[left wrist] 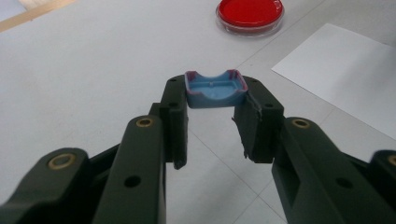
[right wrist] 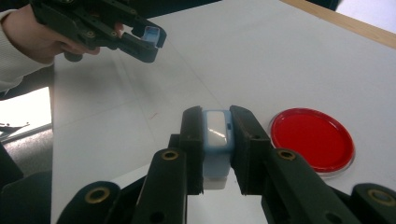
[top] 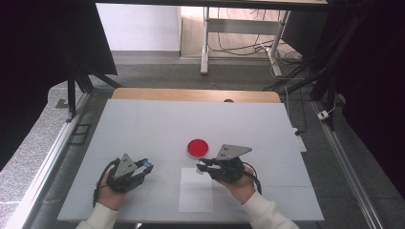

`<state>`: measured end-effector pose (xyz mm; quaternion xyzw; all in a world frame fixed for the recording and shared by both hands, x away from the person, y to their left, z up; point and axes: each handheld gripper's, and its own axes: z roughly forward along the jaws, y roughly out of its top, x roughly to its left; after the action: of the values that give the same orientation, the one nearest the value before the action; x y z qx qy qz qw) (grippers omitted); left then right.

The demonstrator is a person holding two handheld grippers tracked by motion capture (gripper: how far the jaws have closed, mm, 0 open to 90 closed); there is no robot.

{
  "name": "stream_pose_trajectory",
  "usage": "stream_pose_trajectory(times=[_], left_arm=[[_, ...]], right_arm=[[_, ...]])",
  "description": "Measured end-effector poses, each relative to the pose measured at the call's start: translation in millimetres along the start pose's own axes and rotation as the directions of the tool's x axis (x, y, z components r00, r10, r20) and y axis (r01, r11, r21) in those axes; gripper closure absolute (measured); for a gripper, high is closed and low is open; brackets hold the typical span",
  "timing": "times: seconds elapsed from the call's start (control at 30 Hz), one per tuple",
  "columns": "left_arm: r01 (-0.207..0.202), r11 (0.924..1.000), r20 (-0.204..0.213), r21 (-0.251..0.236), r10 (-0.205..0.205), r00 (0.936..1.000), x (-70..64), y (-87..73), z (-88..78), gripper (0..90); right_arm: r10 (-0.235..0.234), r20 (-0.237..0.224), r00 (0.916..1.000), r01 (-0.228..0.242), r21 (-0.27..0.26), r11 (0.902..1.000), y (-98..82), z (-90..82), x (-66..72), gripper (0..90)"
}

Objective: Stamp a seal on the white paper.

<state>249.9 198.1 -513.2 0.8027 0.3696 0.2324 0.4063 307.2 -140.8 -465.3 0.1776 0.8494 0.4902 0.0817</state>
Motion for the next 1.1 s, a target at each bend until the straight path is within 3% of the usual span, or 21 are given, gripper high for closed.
stream_pose_trajectory(times=[0.37,1.1], left_arm=[[0.001,1.0000,-0.001,0.002,-0.001,1.0000,-0.6,0.0,0.0,65.2],[0.002,1.0000,0.008,0.005,-0.002,1.0000,-0.2,-0.4,0.7,65.2]], right_arm=[[-0.002,-0.017,0.9999,0.003,0.015,0.9999,-5.0,1.7,7.0,75.5],[-0.037,-0.045,0.9983,0.041,0.102,0.9939,-20.2,23.2,15.9,75.5]])
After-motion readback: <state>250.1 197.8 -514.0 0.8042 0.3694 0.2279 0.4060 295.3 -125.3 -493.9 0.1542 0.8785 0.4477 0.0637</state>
